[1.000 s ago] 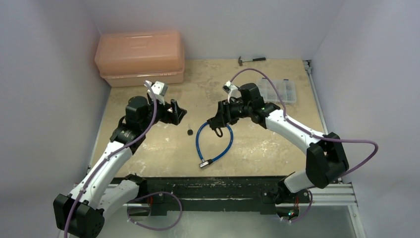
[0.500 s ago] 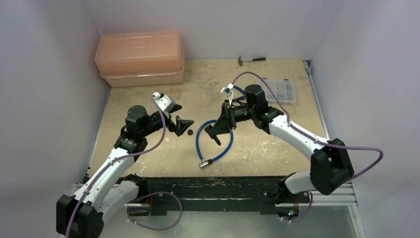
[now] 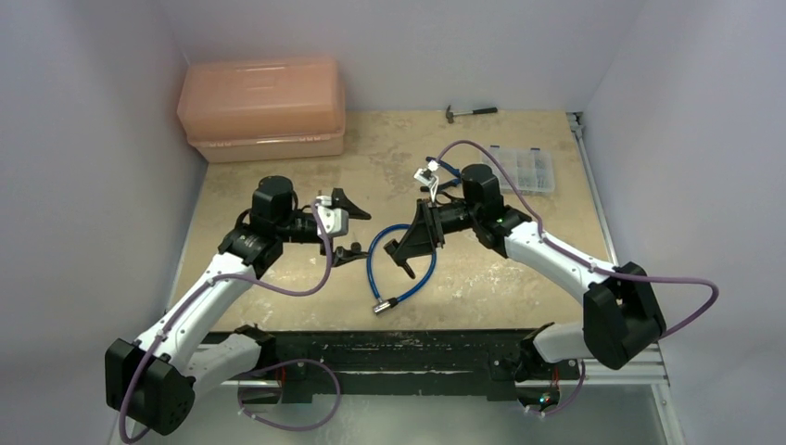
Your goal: Unlock with the key
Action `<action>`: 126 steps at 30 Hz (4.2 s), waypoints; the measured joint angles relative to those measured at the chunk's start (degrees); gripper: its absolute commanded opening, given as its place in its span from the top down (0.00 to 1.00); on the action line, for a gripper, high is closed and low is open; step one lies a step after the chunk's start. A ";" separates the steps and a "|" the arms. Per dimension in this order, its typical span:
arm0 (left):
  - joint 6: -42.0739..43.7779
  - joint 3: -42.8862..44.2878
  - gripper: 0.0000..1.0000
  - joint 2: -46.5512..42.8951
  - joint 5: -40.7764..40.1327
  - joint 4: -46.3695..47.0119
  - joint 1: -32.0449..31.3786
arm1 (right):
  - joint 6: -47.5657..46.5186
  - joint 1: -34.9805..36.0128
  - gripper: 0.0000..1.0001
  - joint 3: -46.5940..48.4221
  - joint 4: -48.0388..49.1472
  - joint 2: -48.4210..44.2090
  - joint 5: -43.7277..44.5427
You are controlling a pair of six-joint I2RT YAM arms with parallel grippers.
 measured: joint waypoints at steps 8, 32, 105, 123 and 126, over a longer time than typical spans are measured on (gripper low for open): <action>7.13 2.86 0.21 1.11 2.78 -6.05 -4.81 | 2.21 2.10 0.58 -0.72 3.63 -0.76 -1.66; 16.48 7.17 0.29 3.93 7.89 -15.74 -8.98 | 2.54 5.44 0.57 -0.72 5.33 -0.22 -3.28; -9.53 -17.55 1.00 -2.14 -44.39 34.56 -16.48 | 45.66 12.72 0.21 21.05 -40.57 3.32 69.00; -8.09 -17.55 1.00 -1.90 -49.33 33.90 -19.12 | 49.07 14.82 0.85 24.04 -37.40 6.32 69.79; -6.97 -17.55 1.00 -1.90 -50.58 33.55 -19.45 | 49.35 14.82 0.95 24.13 -37.13 6.62 70.20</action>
